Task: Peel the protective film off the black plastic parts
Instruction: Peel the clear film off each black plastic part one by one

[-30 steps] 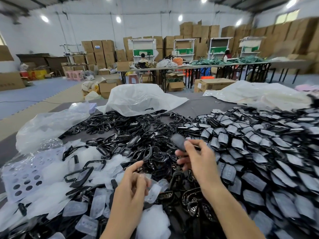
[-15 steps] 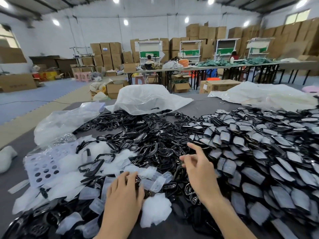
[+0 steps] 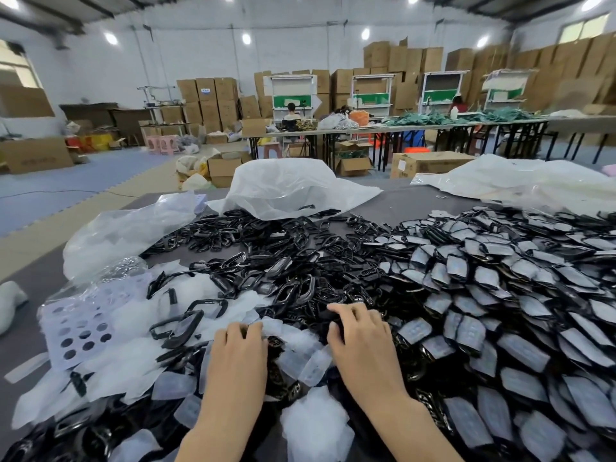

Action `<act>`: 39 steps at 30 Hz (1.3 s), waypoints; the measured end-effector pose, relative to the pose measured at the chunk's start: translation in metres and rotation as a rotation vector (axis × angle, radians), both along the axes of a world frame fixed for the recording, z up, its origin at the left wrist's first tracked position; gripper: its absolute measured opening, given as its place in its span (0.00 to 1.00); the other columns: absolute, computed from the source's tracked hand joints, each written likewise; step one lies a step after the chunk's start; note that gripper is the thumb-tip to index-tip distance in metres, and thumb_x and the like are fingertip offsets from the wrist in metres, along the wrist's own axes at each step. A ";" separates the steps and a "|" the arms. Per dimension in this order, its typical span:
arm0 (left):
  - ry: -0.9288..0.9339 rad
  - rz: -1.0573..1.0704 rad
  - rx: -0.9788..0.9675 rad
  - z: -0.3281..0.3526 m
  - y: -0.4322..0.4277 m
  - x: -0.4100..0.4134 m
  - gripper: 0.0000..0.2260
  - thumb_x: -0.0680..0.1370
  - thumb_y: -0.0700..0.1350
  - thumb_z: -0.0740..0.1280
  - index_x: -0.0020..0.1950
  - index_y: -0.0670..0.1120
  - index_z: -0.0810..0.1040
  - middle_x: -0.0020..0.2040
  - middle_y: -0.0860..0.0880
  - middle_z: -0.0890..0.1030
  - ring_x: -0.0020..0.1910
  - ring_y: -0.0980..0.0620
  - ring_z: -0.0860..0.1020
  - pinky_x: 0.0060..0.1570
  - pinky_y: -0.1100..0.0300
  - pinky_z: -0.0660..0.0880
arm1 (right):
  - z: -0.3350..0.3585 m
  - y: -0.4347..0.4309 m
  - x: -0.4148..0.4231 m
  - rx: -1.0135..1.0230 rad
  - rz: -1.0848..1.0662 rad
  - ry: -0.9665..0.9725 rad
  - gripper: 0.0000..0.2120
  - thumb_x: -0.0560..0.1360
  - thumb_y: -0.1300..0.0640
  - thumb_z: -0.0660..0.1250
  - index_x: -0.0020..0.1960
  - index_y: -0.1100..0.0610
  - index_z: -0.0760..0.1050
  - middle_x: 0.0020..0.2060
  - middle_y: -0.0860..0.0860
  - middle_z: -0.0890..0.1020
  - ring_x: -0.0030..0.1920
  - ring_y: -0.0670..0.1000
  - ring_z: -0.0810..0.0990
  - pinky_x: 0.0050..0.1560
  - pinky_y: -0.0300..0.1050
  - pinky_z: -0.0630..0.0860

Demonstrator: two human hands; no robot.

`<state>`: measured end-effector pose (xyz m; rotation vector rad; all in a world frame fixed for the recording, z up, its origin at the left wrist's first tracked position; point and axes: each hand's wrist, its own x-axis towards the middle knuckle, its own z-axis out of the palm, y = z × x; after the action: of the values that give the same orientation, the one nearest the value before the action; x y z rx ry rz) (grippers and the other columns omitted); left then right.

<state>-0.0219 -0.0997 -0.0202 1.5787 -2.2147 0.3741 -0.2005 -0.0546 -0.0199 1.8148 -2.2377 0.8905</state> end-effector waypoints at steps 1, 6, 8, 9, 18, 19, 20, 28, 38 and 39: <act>0.006 0.011 -0.015 -0.001 0.000 -0.001 0.11 0.65 0.39 0.80 0.45 0.40 0.83 0.38 0.41 0.80 0.35 0.40 0.77 0.35 0.48 0.76 | 0.001 -0.006 -0.001 0.014 -0.025 0.007 0.20 0.83 0.47 0.56 0.74 0.45 0.66 0.68 0.46 0.72 0.67 0.49 0.70 0.67 0.44 0.66; -0.013 0.011 0.048 0.001 0.000 -0.001 0.17 0.61 0.39 0.82 0.47 0.45 0.83 0.42 0.44 0.82 0.38 0.41 0.78 0.35 0.50 0.75 | 0.009 -0.045 -0.001 0.195 0.015 0.013 0.32 0.82 0.38 0.53 0.81 0.46 0.47 0.80 0.56 0.56 0.79 0.54 0.53 0.78 0.53 0.49; 0.045 -0.089 -0.002 0.001 -0.001 0.001 0.22 0.54 0.34 0.83 0.46 0.44 0.85 0.38 0.45 0.82 0.34 0.42 0.78 0.31 0.50 0.76 | 0.011 -0.061 0.003 0.279 0.059 0.042 0.32 0.82 0.37 0.52 0.81 0.45 0.46 0.80 0.57 0.54 0.80 0.56 0.51 0.79 0.57 0.46; 0.059 -0.113 -0.025 0.002 0.000 0.001 0.24 0.53 0.32 0.83 0.46 0.44 0.85 0.38 0.45 0.82 0.33 0.42 0.78 0.31 0.50 0.77 | 0.013 -0.068 0.004 0.318 0.074 0.073 0.31 0.82 0.37 0.53 0.81 0.45 0.48 0.80 0.57 0.54 0.80 0.56 0.52 0.78 0.58 0.46; 0.637 -0.261 0.101 0.014 0.007 0.001 0.17 0.80 0.35 0.63 0.63 0.54 0.75 0.52 0.54 0.75 0.44 0.58 0.77 0.44 0.70 0.71 | 0.024 -0.068 0.005 0.175 0.104 0.345 0.17 0.81 0.41 0.57 0.64 0.49 0.70 0.58 0.50 0.77 0.61 0.54 0.73 0.68 0.50 0.65; 0.806 -0.263 0.117 0.019 0.007 0.000 0.16 0.80 0.37 0.64 0.59 0.57 0.75 0.51 0.56 0.77 0.46 0.61 0.77 0.43 0.74 0.70 | 0.026 -0.062 0.003 0.128 0.111 0.328 0.16 0.81 0.40 0.57 0.62 0.48 0.71 0.56 0.49 0.77 0.60 0.53 0.74 0.67 0.49 0.65; 0.975 -0.250 0.190 0.023 0.007 0.000 0.15 0.80 0.38 0.65 0.56 0.59 0.76 0.48 0.57 0.79 0.46 0.64 0.78 0.43 0.76 0.70 | 0.027 -0.056 0.001 0.063 0.121 0.292 0.16 0.81 0.39 0.57 0.60 0.48 0.71 0.54 0.47 0.78 0.58 0.52 0.75 0.66 0.48 0.66; 1.792 -0.270 0.761 0.034 0.005 -0.005 0.10 0.77 0.33 0.68 0.54 0.43 0.83 0.46 0.45 0.86 0.44 0.51 0.84 0.45 0.63 0.80 | 0.031 -0.003 -0.002 -0.083 0.230 -0.797 0.17 0.72 0.29 0.62 0.46 0.42 0.71 0.37 0.42 0.82 0.35 0.43 0.78 0.38 0.37 0.75; 1.921 -0.280 0.843 0.040 0.013 -0.010 0.05 0.80 0.33 0.63 0.51 0.37 0.78 0.41 0.41 0.81 0.40 0.50 0.85 0.39 0.63 0.81 | 0.020 0.000 -0.004 -0.102 0.279 -1.351 0.14 0.71 0.41 0.69 0.48 0.48 0.86 0.46 0.50 0.87 0.44 0.48 0.85 0.45 0.40 0.79; 1.923 -0.289 0.846 0.040 0.013 -0.011 0.04 0.80 0.32 0.63 0.51 0.36 0.77 0.42 0.39 0.79 0.42 0.49 0.85 0.40 0.62 0.82 | 0.019 0.000 -0.004 -0.100 0.287 -1.373 0.16 0.68 0.39 0.71 0.48 0.48 0.87 0.46 0.50 0.87 0.43 0.47 0.85 0.45 0.39 0.79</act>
<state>-0.0325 -0.0870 0.0199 0.8446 -0.8177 -1.6141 -0.2041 -0.0545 -0.0005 1.6391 -2.2876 2.8875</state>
